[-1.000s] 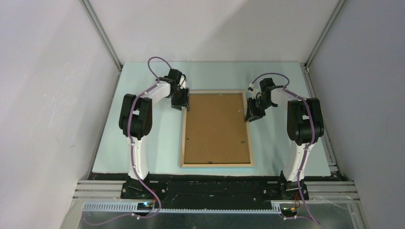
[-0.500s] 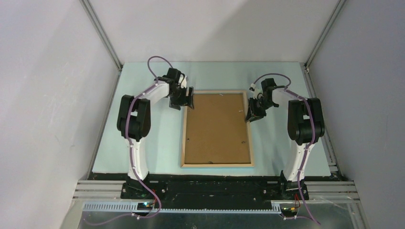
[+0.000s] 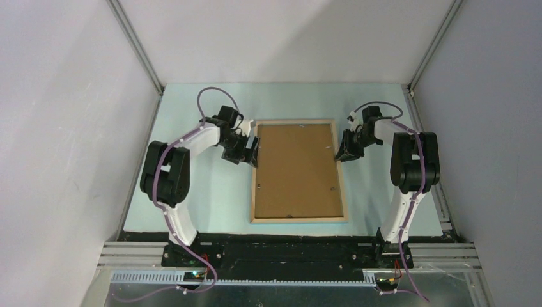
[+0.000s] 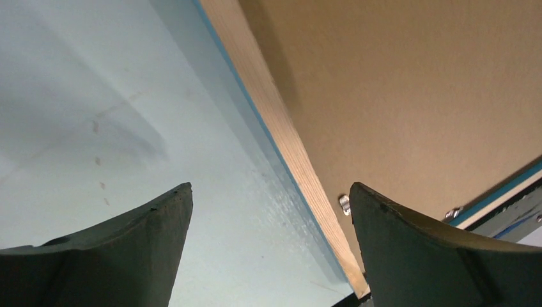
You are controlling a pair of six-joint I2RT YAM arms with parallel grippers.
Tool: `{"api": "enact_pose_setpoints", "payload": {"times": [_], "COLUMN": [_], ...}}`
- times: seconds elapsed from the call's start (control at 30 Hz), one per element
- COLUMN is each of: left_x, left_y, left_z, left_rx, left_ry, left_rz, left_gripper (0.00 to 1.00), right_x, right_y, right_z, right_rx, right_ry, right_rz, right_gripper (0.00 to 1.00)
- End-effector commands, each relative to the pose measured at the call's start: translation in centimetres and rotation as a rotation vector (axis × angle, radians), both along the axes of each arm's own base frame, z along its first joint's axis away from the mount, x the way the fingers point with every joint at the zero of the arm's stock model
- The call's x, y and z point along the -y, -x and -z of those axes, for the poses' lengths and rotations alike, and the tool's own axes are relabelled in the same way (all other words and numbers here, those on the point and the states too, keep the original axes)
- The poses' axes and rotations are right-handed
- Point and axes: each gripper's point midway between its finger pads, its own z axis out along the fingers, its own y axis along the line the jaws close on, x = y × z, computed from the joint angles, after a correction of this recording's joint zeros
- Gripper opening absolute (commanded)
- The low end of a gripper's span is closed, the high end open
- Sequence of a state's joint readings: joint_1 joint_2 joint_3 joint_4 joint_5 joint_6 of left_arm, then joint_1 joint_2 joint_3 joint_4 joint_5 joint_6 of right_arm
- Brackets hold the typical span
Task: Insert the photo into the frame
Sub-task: Install the photo frame at the center of the board.
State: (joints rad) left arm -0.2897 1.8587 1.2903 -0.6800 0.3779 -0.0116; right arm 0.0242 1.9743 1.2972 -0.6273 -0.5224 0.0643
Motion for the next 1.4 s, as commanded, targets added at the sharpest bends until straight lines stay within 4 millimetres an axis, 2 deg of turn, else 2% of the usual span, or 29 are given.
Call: {"api": "enact_pose_setpoints", "payload": {"times": [0.0,0.17,0.53,0.8,1.37], "left_x": [1.5,2.7,3.5,3.1,3.1], "left_y": [1.8,3.9,5.9,6.1,5.2], "left_z": [-2.0,-0.6,0.9,1.5,2.0], "left_rx": [0.095,0.057,0.017,0.076,0.103], "left_ry": [0.005,-0.016,-0.071,-0.189,-0.233], "left_rz": [0.155,0.211,0.223,0.217,0.200], "left_gripper": [0.96,0.92,0.85,0.78,0.63], "right_x": [-0.6,-0.8,-0.6,-0.6,-0.8], "right_y": [-1.9,-1.8,-1.6,-1.7,-1.4], "right_z": [-1.6,-1.6,-1.4,-1.5,-1.4], "right_rx": [0.054,0.048,0.049,0.058,0.046], "right_ry": [-0.076,-0.081,-0.081,-0.081,-0.093], "right_rz": [0.070,0.067,0.061,0.059,0.046], "right_gripper": [0.00,0.00,0.00,0.00,0.00]}}
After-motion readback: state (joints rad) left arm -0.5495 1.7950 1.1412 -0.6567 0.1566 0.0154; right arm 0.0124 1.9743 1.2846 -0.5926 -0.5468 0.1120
